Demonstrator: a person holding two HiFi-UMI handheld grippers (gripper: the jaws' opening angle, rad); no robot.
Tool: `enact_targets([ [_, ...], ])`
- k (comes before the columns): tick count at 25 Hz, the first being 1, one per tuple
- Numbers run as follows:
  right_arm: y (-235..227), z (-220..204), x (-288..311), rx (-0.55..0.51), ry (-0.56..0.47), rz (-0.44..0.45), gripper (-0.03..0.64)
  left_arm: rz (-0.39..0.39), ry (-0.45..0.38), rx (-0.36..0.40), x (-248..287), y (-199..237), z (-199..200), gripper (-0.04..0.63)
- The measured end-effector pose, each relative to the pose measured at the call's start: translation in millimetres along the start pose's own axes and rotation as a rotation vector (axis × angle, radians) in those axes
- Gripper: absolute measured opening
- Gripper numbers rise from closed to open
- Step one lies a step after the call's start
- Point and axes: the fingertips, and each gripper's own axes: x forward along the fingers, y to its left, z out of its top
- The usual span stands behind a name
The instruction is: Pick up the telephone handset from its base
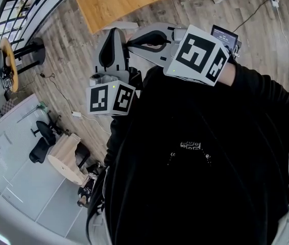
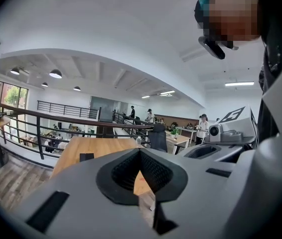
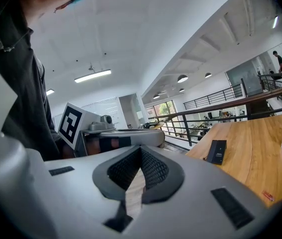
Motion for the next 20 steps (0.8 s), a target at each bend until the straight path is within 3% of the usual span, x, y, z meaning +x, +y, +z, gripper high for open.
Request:
enact_targets([
  [11, -2, -8, -13, 0.026, 0.004, 0.024, 0.018, 0.006, 0.025, -0.004, 5, -13, -8, 0.006],
  [20, -16, 2, -16, 0.001, -0.011, -0.054, 0.018, -0.087, 0.002, 0.019, 21, -16, 3, 0.006],
])
